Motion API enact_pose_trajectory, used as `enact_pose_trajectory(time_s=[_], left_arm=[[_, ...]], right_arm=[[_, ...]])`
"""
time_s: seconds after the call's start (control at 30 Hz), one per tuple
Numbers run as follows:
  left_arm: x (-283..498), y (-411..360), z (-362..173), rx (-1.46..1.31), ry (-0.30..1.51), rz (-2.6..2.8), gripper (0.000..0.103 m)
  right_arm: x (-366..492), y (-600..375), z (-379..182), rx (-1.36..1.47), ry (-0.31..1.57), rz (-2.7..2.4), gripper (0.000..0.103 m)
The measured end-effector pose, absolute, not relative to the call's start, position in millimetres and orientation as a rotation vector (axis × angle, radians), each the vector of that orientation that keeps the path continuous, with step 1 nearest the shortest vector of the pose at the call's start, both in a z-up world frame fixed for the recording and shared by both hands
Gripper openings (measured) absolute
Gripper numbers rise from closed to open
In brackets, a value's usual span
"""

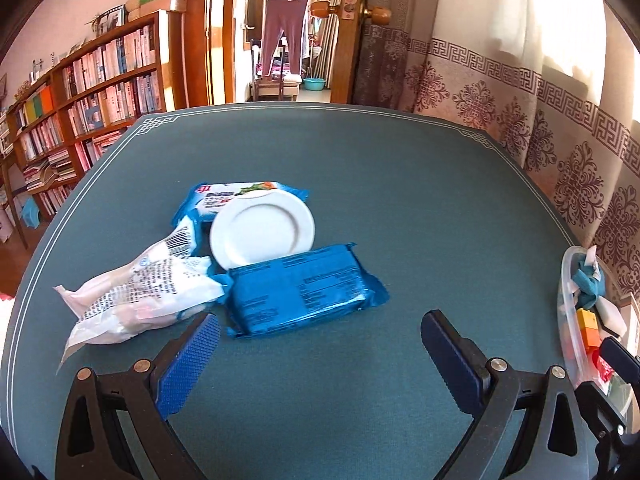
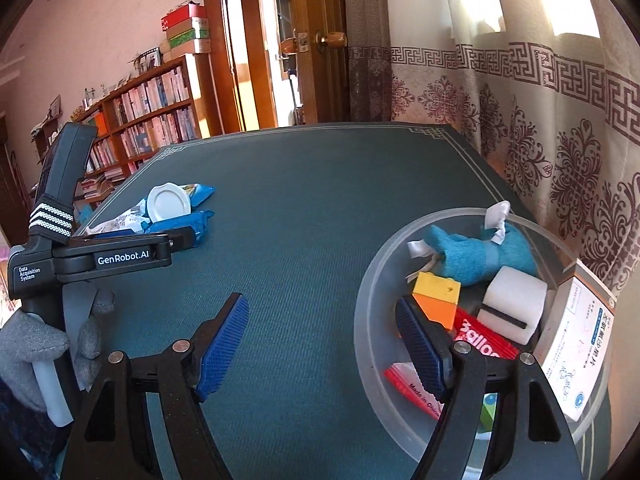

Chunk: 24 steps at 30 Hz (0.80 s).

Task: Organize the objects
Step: 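Withdraw both grippers from the bowl toward the remaining table items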

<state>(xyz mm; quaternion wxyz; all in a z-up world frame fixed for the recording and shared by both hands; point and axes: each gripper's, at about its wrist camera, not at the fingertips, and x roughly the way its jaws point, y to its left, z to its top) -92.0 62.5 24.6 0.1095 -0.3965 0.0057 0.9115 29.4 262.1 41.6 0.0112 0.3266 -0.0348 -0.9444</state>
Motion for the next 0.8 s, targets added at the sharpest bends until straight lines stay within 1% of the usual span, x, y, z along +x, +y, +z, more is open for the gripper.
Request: enact_pose_trajectory(time_s=[0.17,0.43,0.53,0.57,0.67,0.8], left_arm=[[-95,31,24,-1.185,-0.005,2.744,0.103],[-96,0,30,-1.163,-0.042,2.783,0.103],[-98,-3,31,-1.142,-0.004,2.795,0.103],[-99,-4,31,-1.138,0.009,2.799,0.103],[-106,-9,28,-1.138,0.042,2.817,0.103],[-115,-24,21,-1.191,-0.030,2.810,0.103]], right_arm=[[22,245,33,1.054,-0.093,-2.873,0.077],[1,228,23,1.141,-0.153,-2.743,0.078],[-12,219,19,1.172,-0.175,-2.696,0.084],[-18,215,18,1.184,-0.172,-2.684,0.085],[-35,198,15,1.193,-0.124,-2.667,0.086],[-54,169,14,1.167,-0.054,-2.623,0.087]])
